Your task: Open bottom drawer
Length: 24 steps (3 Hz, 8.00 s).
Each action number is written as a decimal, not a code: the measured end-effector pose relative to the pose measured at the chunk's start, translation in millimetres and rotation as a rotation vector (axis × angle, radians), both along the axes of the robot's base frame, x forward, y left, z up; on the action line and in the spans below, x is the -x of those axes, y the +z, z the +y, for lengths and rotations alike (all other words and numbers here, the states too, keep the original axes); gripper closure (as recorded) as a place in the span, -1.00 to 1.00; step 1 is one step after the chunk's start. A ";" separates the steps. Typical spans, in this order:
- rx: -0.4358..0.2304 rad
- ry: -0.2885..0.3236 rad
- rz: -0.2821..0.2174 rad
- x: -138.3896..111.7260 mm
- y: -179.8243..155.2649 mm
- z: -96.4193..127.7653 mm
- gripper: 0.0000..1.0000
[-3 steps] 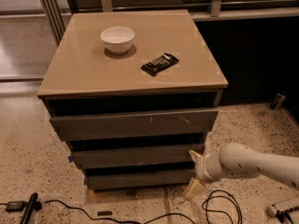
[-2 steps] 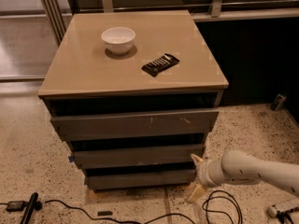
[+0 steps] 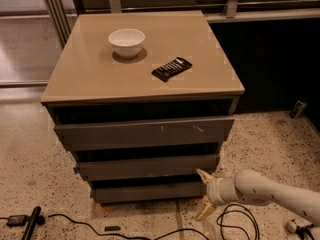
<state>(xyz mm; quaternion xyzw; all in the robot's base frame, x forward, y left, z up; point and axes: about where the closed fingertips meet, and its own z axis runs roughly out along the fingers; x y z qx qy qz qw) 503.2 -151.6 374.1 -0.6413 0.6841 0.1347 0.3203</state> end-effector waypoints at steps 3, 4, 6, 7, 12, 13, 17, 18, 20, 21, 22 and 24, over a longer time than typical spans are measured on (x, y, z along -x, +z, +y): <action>0.017 -0.006 0.163 -0.6 -102.3 7.5 -1.00; -0.002 0.012 0.187 -14.9 -145.8 18.3 -1.00; -0.033 0.024 0.122 -54.7 -163.3 43.5 -1.00; -0.036 0.048 0.126 -74.1 -185.9 66.4 -1.00; -0.038 0.054 0.125 -67.5 -182.8 67.1 0.99; -0.038 0.054 0.125 -67.3 -181.9 67.1 1.00; -0.046 0.029 0.135 -43.2 -183.7 60.4 -0.59; -0.046 0.029 0.135 -43.2 -183.7 60.4 -0.99; -0.046 0.029 0.135 -43.1 -183.8 60.4 1.00; -0.056 0.044 0.123 -19.5 -179.6 48.6 1.00; -0.056 0.044 0.121 -18.3 -180.1 50.1 1.00; -0.051 0.022 0.146 6.8 -180.9 37.1 1.00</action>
Offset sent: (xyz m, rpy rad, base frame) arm 0.0004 0.0071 -0.0721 -0.0117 0.1309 -0.0041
